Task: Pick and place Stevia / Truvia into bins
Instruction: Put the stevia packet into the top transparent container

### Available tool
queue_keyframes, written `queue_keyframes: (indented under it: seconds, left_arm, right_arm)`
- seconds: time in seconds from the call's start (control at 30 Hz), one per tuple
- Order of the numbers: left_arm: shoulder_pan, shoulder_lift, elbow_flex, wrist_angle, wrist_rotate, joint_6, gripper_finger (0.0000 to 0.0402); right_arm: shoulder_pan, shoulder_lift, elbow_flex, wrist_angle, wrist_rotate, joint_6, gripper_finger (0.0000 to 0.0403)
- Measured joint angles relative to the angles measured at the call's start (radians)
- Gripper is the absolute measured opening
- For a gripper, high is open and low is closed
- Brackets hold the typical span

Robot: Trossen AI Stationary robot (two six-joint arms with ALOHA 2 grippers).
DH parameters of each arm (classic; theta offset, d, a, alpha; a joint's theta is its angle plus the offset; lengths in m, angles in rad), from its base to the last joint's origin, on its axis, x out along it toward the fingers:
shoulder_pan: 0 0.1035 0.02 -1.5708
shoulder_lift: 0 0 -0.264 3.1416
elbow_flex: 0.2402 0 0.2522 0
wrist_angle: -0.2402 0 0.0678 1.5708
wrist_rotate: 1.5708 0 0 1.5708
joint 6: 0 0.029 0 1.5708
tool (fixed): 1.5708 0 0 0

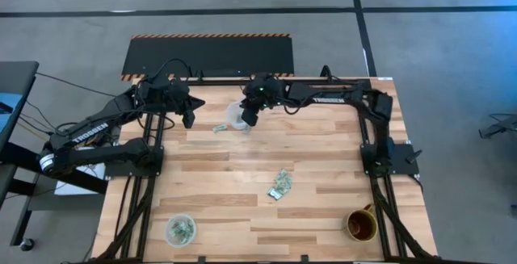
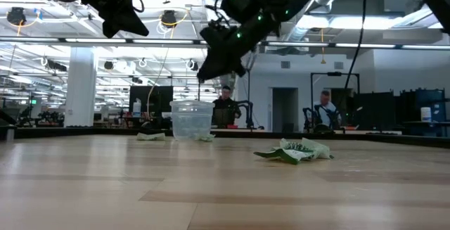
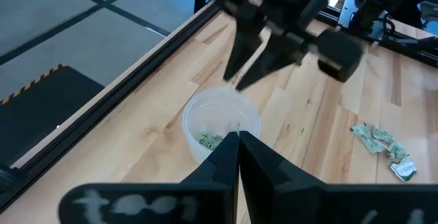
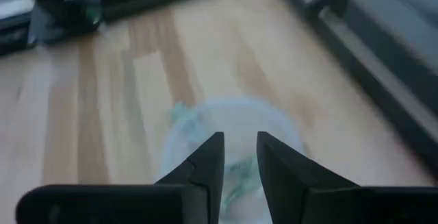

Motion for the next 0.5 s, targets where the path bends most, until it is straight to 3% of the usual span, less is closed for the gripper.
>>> queue_keyframes:
  seconds: [0.27, 0.5]
  left_arm:
    - [0.000, 0.000, 0.000, -0.003, 0.000, 0.000, 0.0000]
    - [0.000, 0.000, 0.000, -0.003, 0.000, 0.000, 0.0000]
  right_arm:
    - [0.038, -0.108, -0.041, -0.243, 0.201, -0.007, 0.0075]
    - [0.052, -0.253, -0.314, -0.126, 0.257, 0.111, 0.0075]
